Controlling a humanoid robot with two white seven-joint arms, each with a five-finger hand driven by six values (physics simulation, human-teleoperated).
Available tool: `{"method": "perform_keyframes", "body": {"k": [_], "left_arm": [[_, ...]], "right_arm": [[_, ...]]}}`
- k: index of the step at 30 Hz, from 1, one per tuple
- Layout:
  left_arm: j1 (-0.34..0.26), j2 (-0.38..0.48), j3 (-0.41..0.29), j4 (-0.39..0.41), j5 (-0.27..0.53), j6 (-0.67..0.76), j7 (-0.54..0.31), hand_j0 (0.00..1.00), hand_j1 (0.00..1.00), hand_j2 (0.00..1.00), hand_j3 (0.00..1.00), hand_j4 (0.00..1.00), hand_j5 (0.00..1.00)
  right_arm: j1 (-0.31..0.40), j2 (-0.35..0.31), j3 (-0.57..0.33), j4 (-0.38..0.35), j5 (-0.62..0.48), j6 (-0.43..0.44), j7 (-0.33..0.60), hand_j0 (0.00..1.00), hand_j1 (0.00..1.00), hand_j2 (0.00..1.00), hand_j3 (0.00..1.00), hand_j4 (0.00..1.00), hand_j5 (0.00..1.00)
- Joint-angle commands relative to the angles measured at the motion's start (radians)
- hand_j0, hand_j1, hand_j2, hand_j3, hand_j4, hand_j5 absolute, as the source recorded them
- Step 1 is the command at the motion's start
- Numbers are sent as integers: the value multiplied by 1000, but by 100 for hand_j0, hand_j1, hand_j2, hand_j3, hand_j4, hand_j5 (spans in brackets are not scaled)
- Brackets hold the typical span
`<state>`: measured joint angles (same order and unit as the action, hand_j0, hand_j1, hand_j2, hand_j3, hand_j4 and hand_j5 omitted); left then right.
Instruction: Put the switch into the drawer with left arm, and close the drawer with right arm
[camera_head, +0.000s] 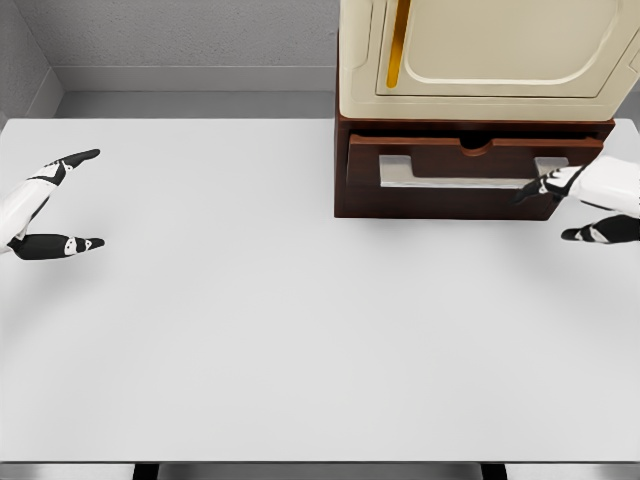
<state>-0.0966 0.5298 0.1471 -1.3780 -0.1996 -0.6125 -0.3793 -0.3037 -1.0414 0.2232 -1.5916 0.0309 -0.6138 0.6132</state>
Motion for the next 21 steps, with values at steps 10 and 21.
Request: {"method": "perform_keyframes", "body": {"k": [10,21], "left_arm": [[0,3,2,2,8,2,0,100,100,100,100,100,100],[-3,1,2,10,-1,2,-4,100,100,100,100,100,100]], "right_arm": [[-45,38,61,58,23,3,-2,82,82,82,82,82,82],[-43,35,62,59,29,3,-2,83,83,83,83,83,83]]}}
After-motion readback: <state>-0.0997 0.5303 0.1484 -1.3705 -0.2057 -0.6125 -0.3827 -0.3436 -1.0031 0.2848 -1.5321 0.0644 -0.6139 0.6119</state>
